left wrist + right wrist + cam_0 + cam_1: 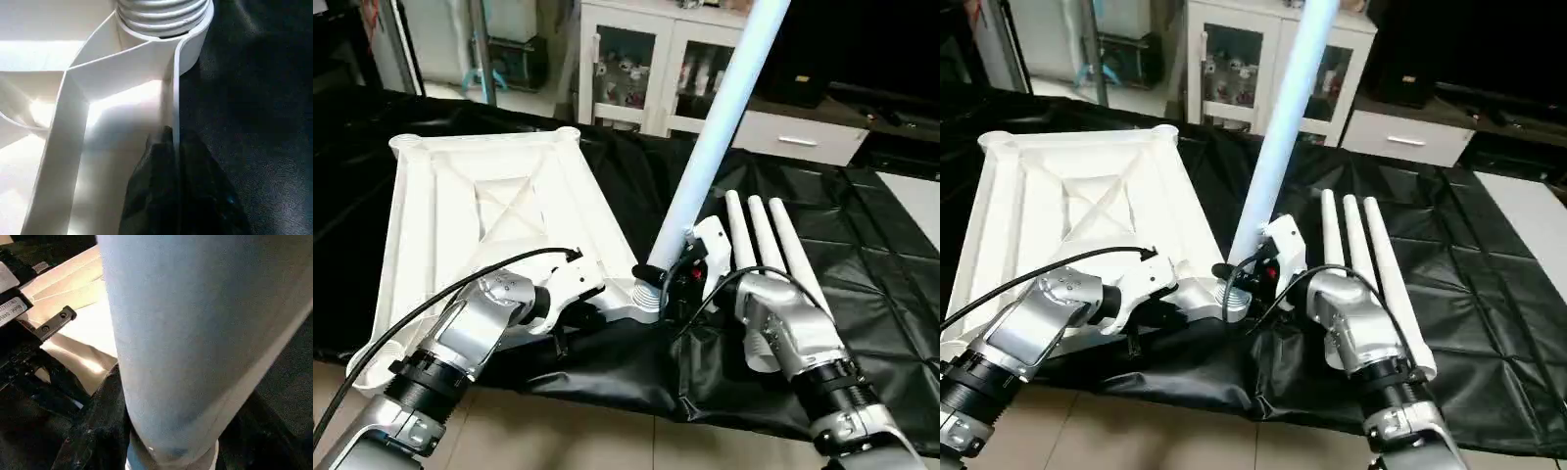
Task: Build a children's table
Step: Insert table leg to table base
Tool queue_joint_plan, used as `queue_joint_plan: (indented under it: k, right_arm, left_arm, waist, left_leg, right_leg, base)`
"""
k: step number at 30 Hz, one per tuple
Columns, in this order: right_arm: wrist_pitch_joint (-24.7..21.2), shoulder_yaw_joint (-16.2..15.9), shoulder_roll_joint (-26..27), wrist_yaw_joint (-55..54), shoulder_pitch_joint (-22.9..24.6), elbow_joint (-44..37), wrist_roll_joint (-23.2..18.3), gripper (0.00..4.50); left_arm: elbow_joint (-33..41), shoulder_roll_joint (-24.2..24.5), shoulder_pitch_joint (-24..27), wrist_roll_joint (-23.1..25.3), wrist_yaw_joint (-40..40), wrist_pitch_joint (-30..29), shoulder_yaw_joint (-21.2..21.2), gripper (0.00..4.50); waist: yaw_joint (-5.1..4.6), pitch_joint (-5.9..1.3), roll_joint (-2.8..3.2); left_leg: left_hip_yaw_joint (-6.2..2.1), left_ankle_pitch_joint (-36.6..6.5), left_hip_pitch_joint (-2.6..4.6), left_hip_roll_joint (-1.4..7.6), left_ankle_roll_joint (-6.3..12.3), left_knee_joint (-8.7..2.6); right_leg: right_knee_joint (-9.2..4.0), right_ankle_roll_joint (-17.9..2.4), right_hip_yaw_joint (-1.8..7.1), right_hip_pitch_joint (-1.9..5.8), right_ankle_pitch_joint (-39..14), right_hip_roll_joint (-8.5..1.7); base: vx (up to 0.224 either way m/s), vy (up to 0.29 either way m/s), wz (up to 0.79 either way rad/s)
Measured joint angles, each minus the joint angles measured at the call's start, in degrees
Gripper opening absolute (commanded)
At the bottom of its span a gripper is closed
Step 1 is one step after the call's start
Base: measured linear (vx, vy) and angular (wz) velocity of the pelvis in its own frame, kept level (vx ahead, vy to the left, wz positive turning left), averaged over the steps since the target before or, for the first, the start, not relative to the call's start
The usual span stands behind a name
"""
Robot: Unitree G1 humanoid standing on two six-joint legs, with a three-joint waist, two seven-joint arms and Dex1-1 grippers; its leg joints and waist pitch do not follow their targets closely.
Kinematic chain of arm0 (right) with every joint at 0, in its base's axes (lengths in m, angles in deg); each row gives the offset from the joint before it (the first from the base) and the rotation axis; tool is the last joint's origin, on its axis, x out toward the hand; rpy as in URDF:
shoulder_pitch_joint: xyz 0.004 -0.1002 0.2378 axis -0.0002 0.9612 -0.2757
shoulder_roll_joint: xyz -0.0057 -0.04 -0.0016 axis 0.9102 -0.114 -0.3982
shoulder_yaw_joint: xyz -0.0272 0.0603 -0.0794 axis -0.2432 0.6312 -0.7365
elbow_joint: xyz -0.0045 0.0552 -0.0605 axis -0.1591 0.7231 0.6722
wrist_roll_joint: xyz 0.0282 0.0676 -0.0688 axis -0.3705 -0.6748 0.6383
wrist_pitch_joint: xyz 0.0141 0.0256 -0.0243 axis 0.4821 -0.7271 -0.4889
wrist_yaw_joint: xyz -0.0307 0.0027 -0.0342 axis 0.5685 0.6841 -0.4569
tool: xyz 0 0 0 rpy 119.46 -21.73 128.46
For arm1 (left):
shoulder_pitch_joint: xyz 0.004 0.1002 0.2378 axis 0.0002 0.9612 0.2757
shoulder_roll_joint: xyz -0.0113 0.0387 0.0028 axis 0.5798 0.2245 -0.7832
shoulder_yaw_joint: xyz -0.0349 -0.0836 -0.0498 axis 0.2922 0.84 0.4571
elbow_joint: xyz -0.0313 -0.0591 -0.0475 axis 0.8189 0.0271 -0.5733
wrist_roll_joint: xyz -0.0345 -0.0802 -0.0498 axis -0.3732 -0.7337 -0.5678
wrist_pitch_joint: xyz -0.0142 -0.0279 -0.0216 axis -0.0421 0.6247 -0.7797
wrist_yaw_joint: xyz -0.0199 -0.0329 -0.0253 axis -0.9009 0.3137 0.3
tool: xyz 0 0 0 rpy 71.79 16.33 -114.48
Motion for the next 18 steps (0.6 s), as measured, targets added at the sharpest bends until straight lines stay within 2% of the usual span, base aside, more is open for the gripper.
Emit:
queue_joint_plan:
  k: [6, 10, 18]
  right_arm:
    - [0.1, -0.4, -0.5, 0.6, 0.0, 0.0, 0.3, 1.86]
    - [2.2, -2.4, -1.1, 0.6, 0.1, -0.8, 2.1, 1.86]
    - [3.5, -3.5, -1.5, 0.6, 1.3, -2.4, 3.6, 1.86]
  left_arm:
    - [0.0, 0.0, 0.0, 0.0, 0.0, 0.0, 0.0, 0.0]
    - [0.0, 0.0, 0.0, 0.0, 0.0, 0.0, 0.0, 0.0]
    - [0.0, -0.2, 0.0, 0.1, -0.1, 0.0, -0.1, 0.0]
  waist:
    - [0.17, 0.0, 0.01]
    - [0.16, -0.02, -0.03]
    - [0.16, -0.04, -0.01]
  left_leg:
    - [0.0, 0.0, 0.01, 0.0, 0.0, -0.17]
    - [0.0, 0.0, 0.01, 0.0, 0.0, -0.18]
    - [-0.02, 0.0, 0.0, -0.03, 0.0, -0.24]
  right_leg:
    - [0.05, 0.0, -0.02, -0.01, 0.0, 0.0]
    - [0.0, 0.0, -0.02, 0.0, 0.0, 0.0]
    - [-0.1, 0.0, -0.01, 0.01, 0.0, 0.0]
  base:
    - [0.0, 0.0, 0.0]
    - [0.0, 0.0, 0.0]
    - [0.0, 0.0, 0.0]
